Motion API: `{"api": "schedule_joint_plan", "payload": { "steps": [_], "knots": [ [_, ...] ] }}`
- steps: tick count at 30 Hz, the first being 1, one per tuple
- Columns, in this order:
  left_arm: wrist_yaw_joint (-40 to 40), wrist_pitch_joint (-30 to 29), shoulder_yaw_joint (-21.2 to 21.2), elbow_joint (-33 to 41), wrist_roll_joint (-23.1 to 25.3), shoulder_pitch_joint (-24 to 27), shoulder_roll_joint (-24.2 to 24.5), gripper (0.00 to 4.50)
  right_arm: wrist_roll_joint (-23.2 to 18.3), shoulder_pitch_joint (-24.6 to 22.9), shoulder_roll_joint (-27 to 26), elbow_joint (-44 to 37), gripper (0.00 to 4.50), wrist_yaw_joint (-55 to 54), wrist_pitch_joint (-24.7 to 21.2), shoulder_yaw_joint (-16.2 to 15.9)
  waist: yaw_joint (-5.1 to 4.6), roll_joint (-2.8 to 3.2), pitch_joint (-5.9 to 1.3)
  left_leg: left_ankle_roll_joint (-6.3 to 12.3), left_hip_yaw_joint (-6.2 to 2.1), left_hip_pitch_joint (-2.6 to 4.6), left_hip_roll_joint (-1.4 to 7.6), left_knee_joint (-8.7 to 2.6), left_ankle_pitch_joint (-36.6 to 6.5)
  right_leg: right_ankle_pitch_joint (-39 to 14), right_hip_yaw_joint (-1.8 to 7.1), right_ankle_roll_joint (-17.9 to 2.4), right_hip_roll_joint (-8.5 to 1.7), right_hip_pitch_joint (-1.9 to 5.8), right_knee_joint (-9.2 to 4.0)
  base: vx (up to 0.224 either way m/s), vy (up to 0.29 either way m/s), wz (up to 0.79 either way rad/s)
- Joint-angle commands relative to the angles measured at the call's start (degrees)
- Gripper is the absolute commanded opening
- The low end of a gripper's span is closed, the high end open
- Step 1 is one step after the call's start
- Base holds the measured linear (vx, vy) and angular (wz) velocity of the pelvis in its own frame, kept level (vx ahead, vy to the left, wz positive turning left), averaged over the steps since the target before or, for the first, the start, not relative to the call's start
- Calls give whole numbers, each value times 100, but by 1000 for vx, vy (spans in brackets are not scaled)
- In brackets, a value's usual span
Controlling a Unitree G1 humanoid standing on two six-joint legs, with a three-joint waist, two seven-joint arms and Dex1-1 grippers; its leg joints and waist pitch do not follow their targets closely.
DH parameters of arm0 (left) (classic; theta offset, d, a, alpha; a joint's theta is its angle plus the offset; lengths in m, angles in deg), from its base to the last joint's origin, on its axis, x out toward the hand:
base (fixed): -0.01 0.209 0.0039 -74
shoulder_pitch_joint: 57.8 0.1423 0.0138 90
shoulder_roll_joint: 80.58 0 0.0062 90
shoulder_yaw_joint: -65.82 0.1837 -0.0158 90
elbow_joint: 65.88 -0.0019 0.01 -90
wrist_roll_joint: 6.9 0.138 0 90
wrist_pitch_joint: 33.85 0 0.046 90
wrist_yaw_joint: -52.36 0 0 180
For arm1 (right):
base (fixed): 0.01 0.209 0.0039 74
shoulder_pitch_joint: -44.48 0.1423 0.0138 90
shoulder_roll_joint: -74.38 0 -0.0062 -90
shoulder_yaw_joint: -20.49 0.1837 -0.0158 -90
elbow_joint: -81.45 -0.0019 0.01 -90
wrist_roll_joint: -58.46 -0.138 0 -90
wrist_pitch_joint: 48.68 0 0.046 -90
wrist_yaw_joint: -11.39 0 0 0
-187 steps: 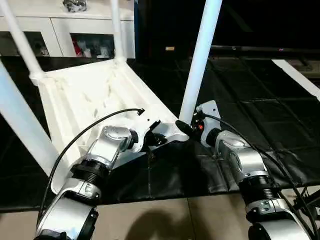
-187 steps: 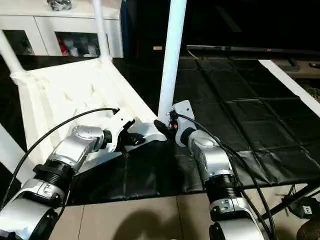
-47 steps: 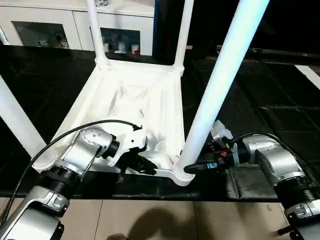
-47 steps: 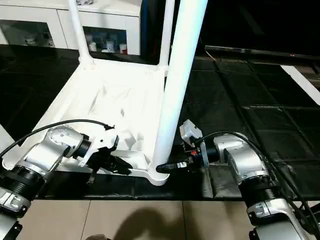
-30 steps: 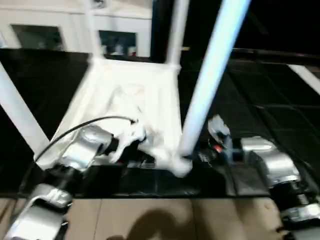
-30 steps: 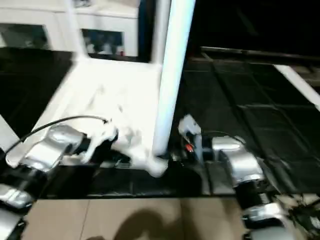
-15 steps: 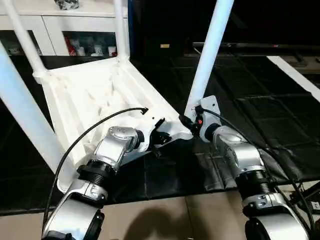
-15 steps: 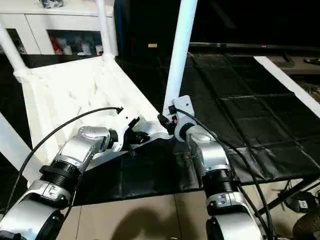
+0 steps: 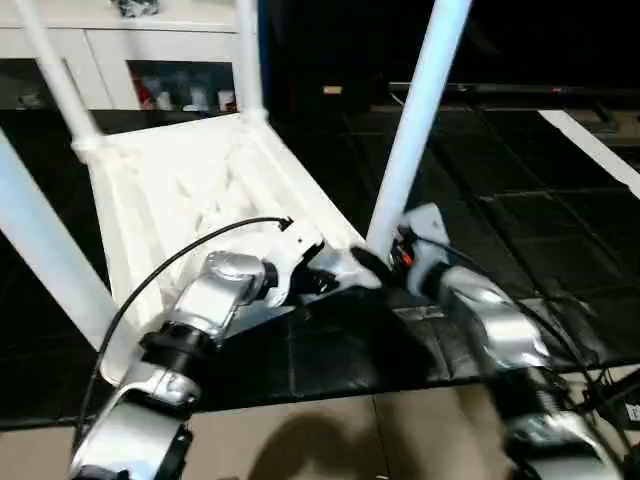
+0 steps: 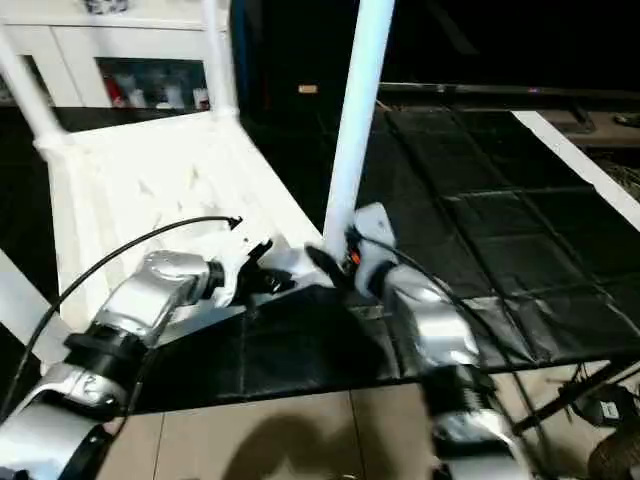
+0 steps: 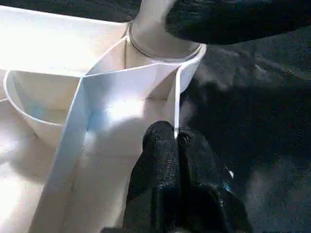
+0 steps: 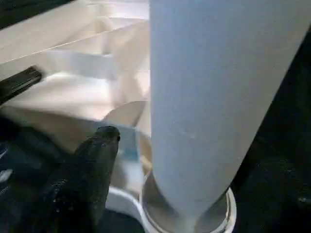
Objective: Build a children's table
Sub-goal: Rotate leg to tighten
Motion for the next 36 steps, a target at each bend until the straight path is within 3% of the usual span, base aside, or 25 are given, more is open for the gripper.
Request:
{"api": "schedule_joint_plan", "payload": {
  "steps": [1,7,12,17,19,25,32,36],
  "knots": [
    [410,251,102,276,-232,-10,85,0,-260,-218,349,-312,396,982,26,-287,64,12,-351,255,-18,9,127,-339,-1235,-1721,285,-917,-440,317,-515,0,0,0],
    [1310,424,274,487,-380,130,441,0,-391,-318,1038,-376,447,1983,151,-261,132,8,-361,344,-14,6,140,-327,-1122,-1477,283,-1050,-441,318,-476,0,0,0],
    [2166,708,490,591,-480,152,825,0,-617,-298,1562,-429,447,2785,46,-323,203,4,-365,352,-1,31,147,-319,-1111,-1373,286,-1123,-437,309,-456,0,0,0],
    [2726,910,727,608,-433,109,1090,0,-883,-329,1795,-623,447,3581,-144,-469,266,16,-362,364,5,16,165,-316,-1119,-1374,271,-1127,-427,314,-440,0,0,0],
    [2885,994,811,614,-394,108,1153,0,-929,-304,1822,-630,447,3747,-161,-533,318,26,-365,338,7,43,182,-319,-1140,-1464,271,-1097,-439,293,-447,0,0,0],
    [3280,1236,1081,715,-330,158,1264,0,-855,-31,1731,-287,388,3937,-51,-744,367,31,-357,184,6,59,194,-330,-1264,-1616,278,-1131,-454,266,-448,0,0,0],
    [3259,1417,1143,573,-244,69,1247,0,-728,159,1674,-91,336,4202,137,-972,401,-6,-367,157,1,34,185,-325,-1219,-1659,275,-1035,-457,286,-436,0,0,0],
    [3235,1512,1152,454,-222,32,1248,0,-759,259,1634,17,314,4316,146,-1055,420,7,-369,184,5,35,186,-316,-1177,-1622,279,-1030,-457,282,-434,0,0,0]
  ]
}}
